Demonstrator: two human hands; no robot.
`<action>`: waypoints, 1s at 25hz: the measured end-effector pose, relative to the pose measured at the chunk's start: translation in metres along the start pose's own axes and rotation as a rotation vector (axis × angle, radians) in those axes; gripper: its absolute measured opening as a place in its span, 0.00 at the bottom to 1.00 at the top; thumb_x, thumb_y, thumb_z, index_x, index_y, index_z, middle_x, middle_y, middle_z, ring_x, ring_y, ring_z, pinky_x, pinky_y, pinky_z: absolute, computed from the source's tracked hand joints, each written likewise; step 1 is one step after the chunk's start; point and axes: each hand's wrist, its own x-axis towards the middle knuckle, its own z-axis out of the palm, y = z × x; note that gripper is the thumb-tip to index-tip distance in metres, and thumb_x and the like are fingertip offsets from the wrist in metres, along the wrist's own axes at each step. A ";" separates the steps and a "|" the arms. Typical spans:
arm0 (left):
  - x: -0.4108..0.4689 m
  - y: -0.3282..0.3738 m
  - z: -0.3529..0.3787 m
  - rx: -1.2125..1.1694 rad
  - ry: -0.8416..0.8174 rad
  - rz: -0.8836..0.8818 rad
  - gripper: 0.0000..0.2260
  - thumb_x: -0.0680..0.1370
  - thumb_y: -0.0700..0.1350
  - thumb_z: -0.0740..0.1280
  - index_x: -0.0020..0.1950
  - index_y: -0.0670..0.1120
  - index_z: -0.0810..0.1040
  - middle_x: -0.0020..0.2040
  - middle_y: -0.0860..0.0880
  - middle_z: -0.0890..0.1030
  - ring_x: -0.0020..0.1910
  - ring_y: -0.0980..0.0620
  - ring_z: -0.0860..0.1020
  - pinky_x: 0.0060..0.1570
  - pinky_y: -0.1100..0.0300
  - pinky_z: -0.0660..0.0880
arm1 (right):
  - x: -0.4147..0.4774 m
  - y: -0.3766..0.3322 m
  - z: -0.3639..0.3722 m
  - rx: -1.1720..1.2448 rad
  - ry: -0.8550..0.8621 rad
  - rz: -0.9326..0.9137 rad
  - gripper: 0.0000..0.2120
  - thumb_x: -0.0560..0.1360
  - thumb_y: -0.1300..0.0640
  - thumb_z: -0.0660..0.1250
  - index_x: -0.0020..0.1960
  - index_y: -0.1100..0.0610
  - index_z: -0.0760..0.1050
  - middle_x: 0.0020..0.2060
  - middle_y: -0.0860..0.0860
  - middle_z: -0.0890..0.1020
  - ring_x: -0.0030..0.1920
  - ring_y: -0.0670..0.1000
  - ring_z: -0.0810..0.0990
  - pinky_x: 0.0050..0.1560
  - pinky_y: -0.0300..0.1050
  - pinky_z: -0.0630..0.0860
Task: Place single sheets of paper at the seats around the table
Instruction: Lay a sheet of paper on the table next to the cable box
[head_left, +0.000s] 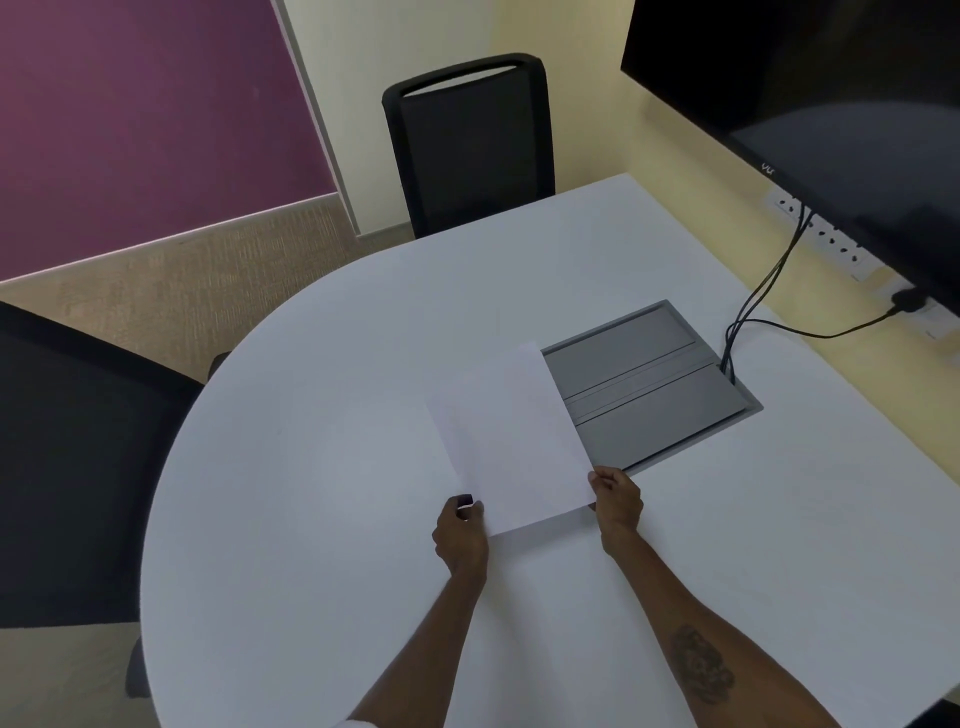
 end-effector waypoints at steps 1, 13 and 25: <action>-0.005 0.001 0.000 -0.014 -0.001 0.012 0.05 0.75 0.45 0.67 0.50 0.50 0.80 0.43 0.50 0.83 0.45 0.45 0.82 0.51 0.53 0.78 | -0.002 -0.002 -0.006 0.014 0.003 -0.009 0.03 0.75 0.63 0.69 0.47 0.59 0.81 0.41 0.55 0.82 0.41 0.53 0.78 0.36 0.47 0.79; -0.098 -0.017 0.076 -0.045 -0.152 0.082 0.03 0.76 0.45 0.70 0.45 0.54 0.79 0.44 0.51 0.83 0.45 0.48 0.82 0.52 0.49 0.81 | 0.014 0.028 -0.141 0.053 0.126 -0.049 0.05 0.76 0.62 0.67 0.44 0.55 0.80 0.39 0.53 0.81 0.43 0.54 0.77 0.47 0.57 0.80; -0.204 -0.060 0.181 -0.004 -0.372 0.064 0.02 0.76 0.43 0.70 0.48 0.49 0.82 0.42 0.49 0.84 0.36 0.52 0.84 0.38 0.63 0.81 | 0.068 0.106 -0.291 -0.010 0.186 0.017 0.04 0.76 0.61 0.68 0.49 0.58 0.81 0.49 0.58 0.83 0.49 0.56 0.79 0.51 0.50 0.76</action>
